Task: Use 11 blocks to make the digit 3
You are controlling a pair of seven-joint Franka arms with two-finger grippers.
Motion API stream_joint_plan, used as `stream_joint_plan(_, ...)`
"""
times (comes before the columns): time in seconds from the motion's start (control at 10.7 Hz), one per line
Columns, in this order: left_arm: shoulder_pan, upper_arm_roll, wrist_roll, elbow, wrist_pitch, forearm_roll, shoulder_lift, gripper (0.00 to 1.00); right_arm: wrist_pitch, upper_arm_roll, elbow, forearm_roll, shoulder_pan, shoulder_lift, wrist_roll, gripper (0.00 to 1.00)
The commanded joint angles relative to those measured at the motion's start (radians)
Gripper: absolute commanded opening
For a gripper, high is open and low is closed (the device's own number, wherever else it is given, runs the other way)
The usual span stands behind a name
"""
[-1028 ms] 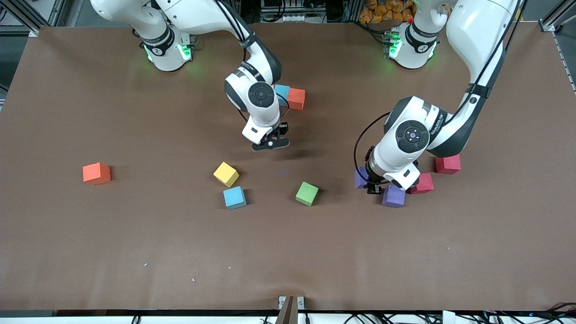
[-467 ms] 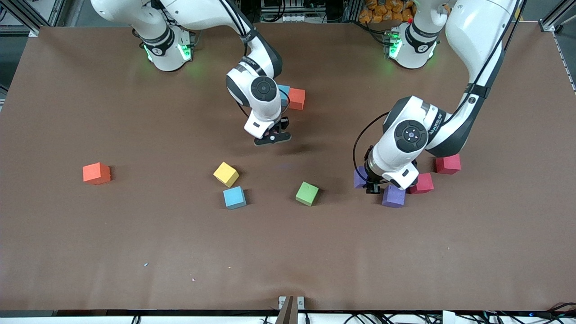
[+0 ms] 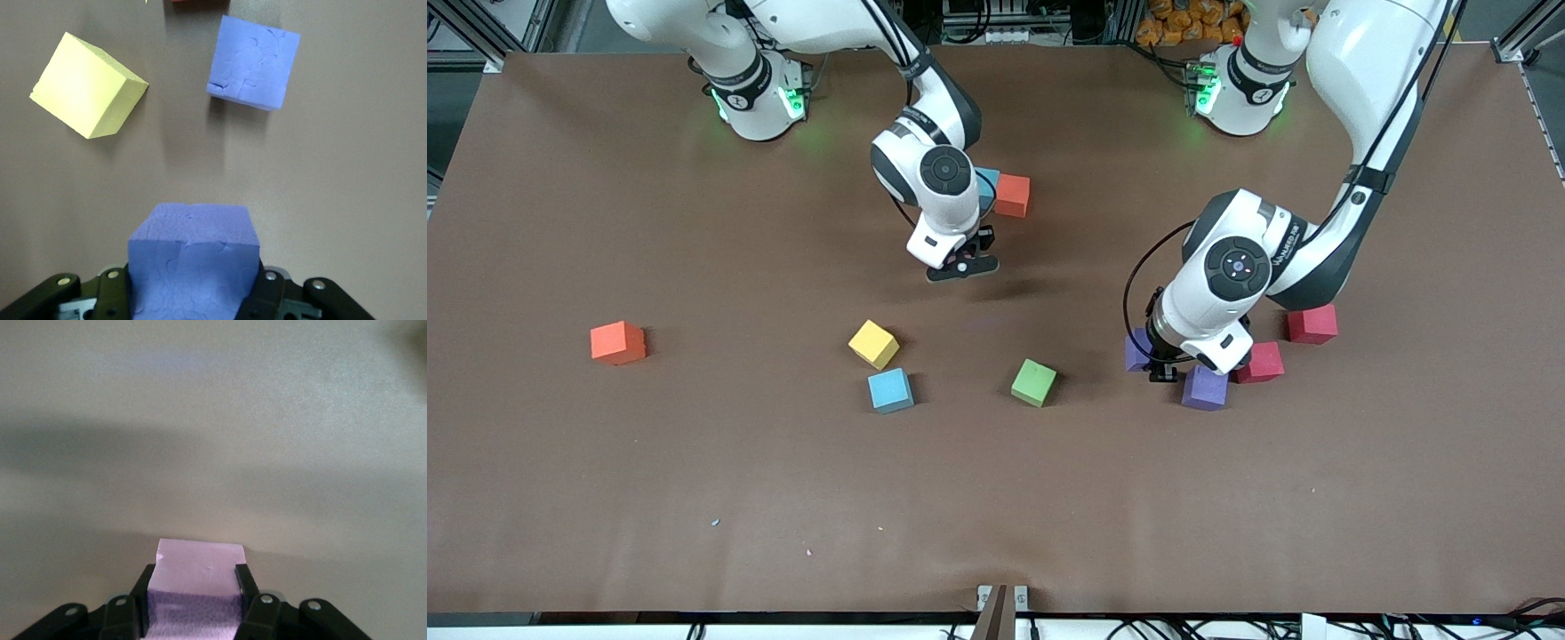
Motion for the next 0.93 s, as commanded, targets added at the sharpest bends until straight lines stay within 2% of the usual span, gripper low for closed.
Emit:
stream_joint_plan(0.0, -0.002, 0.0, 0.014, 0.007, -0.021, -0.012, -0.002, 0.0, 0.007, -0.001, -0.085, 0.001, 0.008, -0.017, 0.008, 0.28)
stream_joint_plan(0.84, -0.014, -0.002, 0.008, 0.004, -0.021, -0.014, 0.002, 0.0, 0.016, -0.008, -0.088, -0.001, -0.004, -0.014, 0.045, 0.28)
